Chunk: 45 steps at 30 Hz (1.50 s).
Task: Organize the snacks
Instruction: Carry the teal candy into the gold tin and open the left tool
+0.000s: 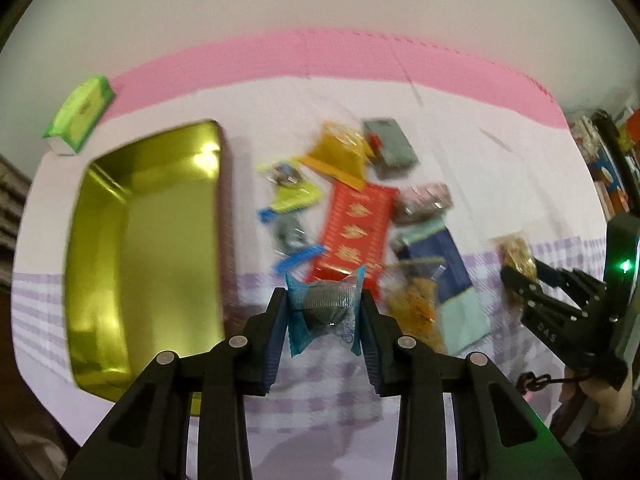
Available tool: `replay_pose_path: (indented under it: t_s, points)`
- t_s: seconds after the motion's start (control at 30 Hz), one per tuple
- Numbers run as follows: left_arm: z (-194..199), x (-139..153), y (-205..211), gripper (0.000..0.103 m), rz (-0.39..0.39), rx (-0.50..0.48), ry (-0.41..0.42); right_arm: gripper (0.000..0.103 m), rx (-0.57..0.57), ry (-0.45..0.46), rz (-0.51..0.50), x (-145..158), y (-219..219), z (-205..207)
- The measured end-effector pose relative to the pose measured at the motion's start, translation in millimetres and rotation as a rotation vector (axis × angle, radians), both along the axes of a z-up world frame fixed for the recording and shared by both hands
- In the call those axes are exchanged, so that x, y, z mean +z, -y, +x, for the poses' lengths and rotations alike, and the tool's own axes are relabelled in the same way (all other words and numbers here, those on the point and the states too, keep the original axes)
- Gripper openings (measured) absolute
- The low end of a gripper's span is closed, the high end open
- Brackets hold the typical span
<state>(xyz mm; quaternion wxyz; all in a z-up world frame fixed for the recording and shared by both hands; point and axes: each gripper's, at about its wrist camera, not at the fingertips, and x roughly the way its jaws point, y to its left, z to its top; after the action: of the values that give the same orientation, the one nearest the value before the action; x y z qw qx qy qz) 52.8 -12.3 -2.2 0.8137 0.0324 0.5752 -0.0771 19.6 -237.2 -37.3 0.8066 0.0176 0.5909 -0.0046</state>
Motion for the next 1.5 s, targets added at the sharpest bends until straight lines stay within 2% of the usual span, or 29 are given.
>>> replay_pose_path:
  t_s: [0.13, 0.3, 0.47, 0.63, 0.87, 1.5]
  points:
    - [7.6, 7.1, -34.4, 0.035, 0.024, 0.044, 0.031, 0.036, 0.005, -0.007, -0.021, -2.6, -4.7, 6.5]
    - [13.8, -2.4, -83.1, 0.035, 0.087, 0.119, 0.033, 0.036, -0.004, -0.026, -0.025, -3.3, -3.4, 13.3]
    - [16.2, -21.7, -125.6, 0.035, 0.14, 0.171, -0.007, 0.036, -0.013, -0.047, -0.031, -4.6, -6.4, 20.2]
    - [12.8, -36.3, -148.2, 0.035, 0.181, 0.179, -0.031, 0.036, -0.027, -0.068, -0.034, -6.1, -8.2, 29.4]
    - [10.1, -50.7, -158.8, 0.036, 0.214, 0.164, -0.045, 0.036, -0.043, -0.082, -0.033, -7.0, -7.1, 35.4]
    - [5.6, -64.0, -163.5, 0.039, 0.209, 0.187, -0.074, 0.034, -0.119, -0.054, -0.019, 2.1, -0.7, 25.0]
